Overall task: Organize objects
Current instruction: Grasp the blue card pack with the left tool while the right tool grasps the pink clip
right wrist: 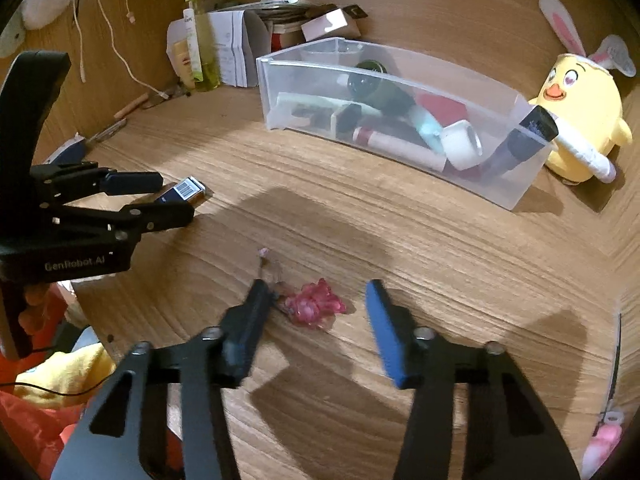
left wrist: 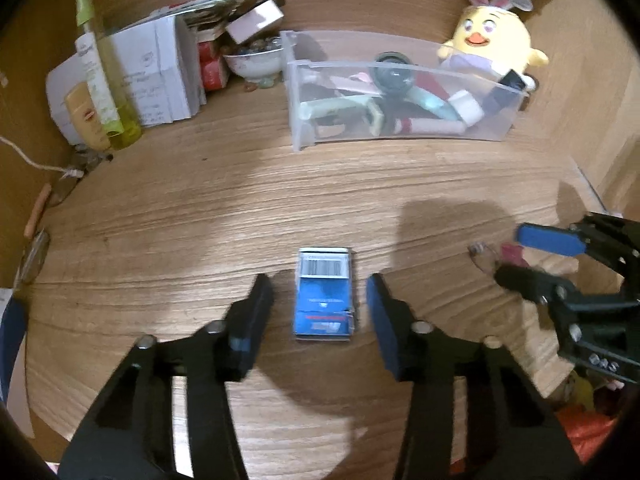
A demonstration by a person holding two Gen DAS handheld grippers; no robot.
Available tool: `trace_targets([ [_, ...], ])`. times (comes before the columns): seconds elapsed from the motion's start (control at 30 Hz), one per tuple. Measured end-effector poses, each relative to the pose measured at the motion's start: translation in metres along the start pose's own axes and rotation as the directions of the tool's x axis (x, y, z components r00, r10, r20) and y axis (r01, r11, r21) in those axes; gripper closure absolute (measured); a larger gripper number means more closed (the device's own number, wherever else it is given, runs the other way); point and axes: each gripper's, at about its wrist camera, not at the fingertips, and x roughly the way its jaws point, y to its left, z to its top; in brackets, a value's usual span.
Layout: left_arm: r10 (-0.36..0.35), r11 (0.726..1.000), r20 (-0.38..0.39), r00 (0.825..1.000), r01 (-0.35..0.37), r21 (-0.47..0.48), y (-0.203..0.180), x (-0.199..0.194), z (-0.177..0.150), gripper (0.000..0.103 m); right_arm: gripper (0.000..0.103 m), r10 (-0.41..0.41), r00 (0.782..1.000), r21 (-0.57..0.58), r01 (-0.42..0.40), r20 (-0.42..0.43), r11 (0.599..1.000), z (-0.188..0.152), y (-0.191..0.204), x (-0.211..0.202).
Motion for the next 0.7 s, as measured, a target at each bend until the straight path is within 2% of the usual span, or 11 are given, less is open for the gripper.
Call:
trace_targets([
  [0.03,-0.005,1.000,0.002,1.000,0.005,0.005,-0.002,0.000,0.000,0.068,0.075,0.002,1.000,0.000,-0.002,0.001,1.000,0.001,0.000,0.000],
  [0.1,-0.008,1.000,0.009,1.000,0.008,0.013,-0.003,-0.001,0.000,0.076,0.075,-0.002,1.000,0.003,0.002,0.002,1.000,0.002,0.000,0.000],
  [0.37,-0.024,1.000,0.007,1.000,0.024,-0.018,0.002,-0.001,0.005,0.076,0.075,0.009,0.999,0.053,-0.011,0.041,0.999,0.011,-0.013,-0.006],
  [0.7,-0.047,0.998,0.101,0.994,0.050,-0.031,-0.005,-0.021,0.032,0.076,0.075,0.007,0.990,0.081,-0.018,0.139,0.997,0.036,-0.026,-0.024],
])
